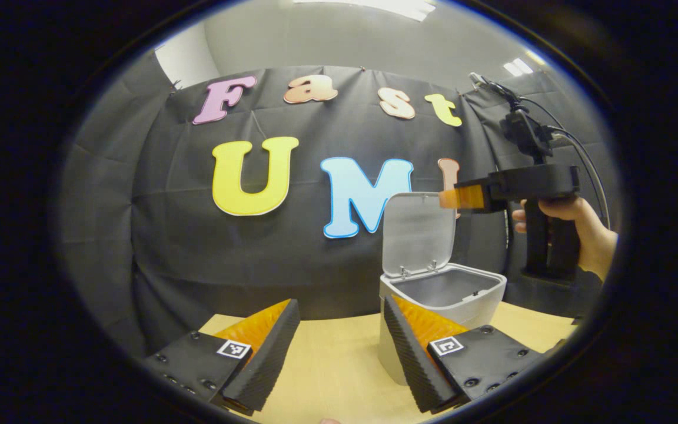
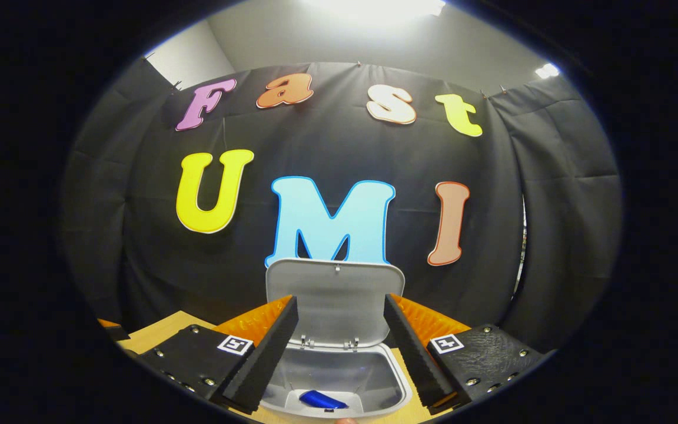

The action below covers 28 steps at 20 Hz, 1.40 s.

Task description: Press the lid of the desktop garbage bin to open it, pick up the crumpled paper on the desktop and throw it into the bin, then pick up the pop can on the desktop and drop it into the bin, and finally close the garbage bin lid.

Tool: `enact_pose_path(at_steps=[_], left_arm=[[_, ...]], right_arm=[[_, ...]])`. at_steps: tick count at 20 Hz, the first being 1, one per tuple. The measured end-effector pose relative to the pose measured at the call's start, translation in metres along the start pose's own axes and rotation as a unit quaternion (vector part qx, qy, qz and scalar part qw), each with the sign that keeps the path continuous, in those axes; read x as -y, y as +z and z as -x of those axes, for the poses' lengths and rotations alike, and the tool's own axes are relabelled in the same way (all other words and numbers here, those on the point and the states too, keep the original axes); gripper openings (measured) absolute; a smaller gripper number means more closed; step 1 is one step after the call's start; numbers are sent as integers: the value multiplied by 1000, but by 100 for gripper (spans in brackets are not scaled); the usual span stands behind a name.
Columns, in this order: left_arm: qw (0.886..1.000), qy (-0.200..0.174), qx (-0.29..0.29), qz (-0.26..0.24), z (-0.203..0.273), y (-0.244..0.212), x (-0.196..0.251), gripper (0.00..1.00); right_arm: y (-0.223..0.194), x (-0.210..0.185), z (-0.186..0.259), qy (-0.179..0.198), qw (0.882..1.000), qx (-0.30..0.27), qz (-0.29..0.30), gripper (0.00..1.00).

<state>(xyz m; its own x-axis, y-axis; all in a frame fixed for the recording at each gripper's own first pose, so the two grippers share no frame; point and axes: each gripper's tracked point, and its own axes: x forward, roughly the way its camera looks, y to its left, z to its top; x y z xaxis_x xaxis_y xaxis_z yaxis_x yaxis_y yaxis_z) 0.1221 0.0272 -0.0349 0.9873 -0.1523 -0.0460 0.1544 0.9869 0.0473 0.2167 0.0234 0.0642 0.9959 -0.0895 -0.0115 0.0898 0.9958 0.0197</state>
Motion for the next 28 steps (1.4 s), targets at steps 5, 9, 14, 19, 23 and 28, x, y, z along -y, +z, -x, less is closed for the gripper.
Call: enact_pose_path(at_steps=[5, 9, 14, 19, 23, 28], left_arm=[[1000, 15, 6, 19, 2, 5, -4, 95], [999, 32, 5, 30, 2, 3, -8, 94], [998, 52, 9, 20, 1, 5, -24, 96], [998, 65, 3, 21, -3, 2, -35, 94], [997, 72, 2, 17, -3, 3, -40, 93], [997, 77, 4, 15, 2, 4, -35, 95]], right_arm=[[20, 0, -26, 1, 1000, 13, 6, 92], [33, -2, -46, 1, 1000, 28, -5, 94], [39, -5, -72, 2, 999, 33, -13, 94], [23, -9, -93, 6, 999, -2, -33, 94], [21, -10, -90, 18, 998, -9, -63, 94], [18, -9, -74, 25, 998, -8, -56, 94]])
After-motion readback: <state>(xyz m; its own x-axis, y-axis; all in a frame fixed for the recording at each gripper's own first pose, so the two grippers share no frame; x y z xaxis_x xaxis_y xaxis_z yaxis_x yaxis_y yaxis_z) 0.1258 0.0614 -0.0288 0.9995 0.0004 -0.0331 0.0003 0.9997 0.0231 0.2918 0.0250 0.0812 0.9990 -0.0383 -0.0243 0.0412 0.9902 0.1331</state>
